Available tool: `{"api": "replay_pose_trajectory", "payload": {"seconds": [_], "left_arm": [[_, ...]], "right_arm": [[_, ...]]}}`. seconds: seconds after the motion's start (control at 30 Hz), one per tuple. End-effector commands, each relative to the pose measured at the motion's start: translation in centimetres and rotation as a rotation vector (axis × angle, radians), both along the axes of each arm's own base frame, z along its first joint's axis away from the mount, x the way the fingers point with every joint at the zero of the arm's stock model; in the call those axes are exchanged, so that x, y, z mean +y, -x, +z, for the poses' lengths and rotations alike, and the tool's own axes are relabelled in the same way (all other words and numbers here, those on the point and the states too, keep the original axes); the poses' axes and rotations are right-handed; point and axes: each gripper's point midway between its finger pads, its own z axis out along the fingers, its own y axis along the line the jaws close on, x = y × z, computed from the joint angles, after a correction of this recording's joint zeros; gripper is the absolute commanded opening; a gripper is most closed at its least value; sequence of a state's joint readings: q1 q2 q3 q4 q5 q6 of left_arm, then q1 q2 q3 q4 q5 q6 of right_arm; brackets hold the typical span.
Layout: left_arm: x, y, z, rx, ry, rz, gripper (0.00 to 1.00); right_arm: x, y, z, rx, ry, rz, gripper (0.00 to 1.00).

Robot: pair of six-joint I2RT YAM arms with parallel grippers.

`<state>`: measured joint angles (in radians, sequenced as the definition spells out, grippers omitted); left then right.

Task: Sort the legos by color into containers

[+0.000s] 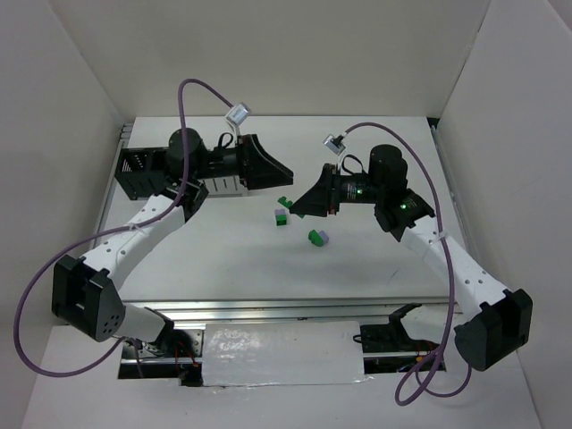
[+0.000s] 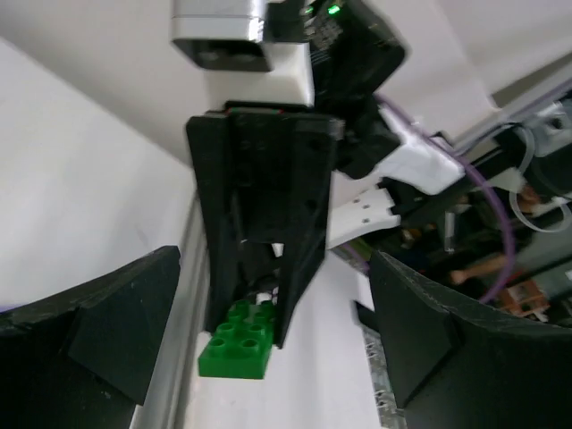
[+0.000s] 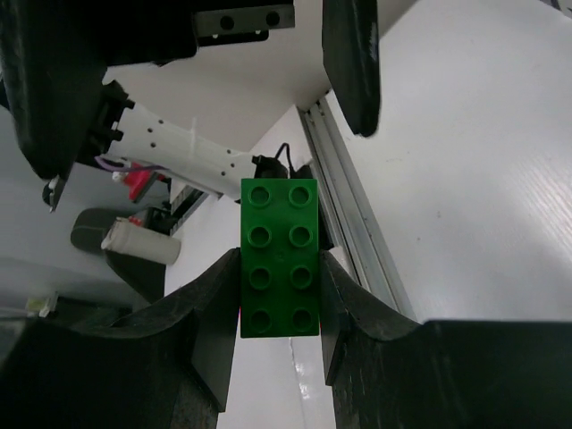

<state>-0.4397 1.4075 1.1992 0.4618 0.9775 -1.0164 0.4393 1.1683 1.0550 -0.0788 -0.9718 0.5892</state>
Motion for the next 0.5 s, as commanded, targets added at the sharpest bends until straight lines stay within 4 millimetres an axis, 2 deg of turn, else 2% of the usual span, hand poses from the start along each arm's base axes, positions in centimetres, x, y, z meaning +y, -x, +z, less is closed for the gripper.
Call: {"api": "replay_pose_trajectory", "payload": {"seconds": [0.0,0.07,0.27,0.47], "left_arm": [[1.2,3.2,4.2,-0.088,0.120,-0.108,0.98],[1.5,4.1,4.8,-0.101,0.149,-0.127,0.97],[1.3,4.7,3.6,-0.074,0.128,-0.109,0.94],[0.5,5.3,3.7,-0.085,0.090,-0.097,0.90]], "right_arm": [[-0.2,2.2,3.8,-0.147,-0.107,0.070,0.00],[-0.3,2.2,4.1,-0.171,-0.108,0.055,0.00],[-1.0,3.1,6.0,-0.256,-0.167,0.018,0.00],[-1.3,1.7,6.0,-0.250,-0.178,-0.085,0.00]]}}
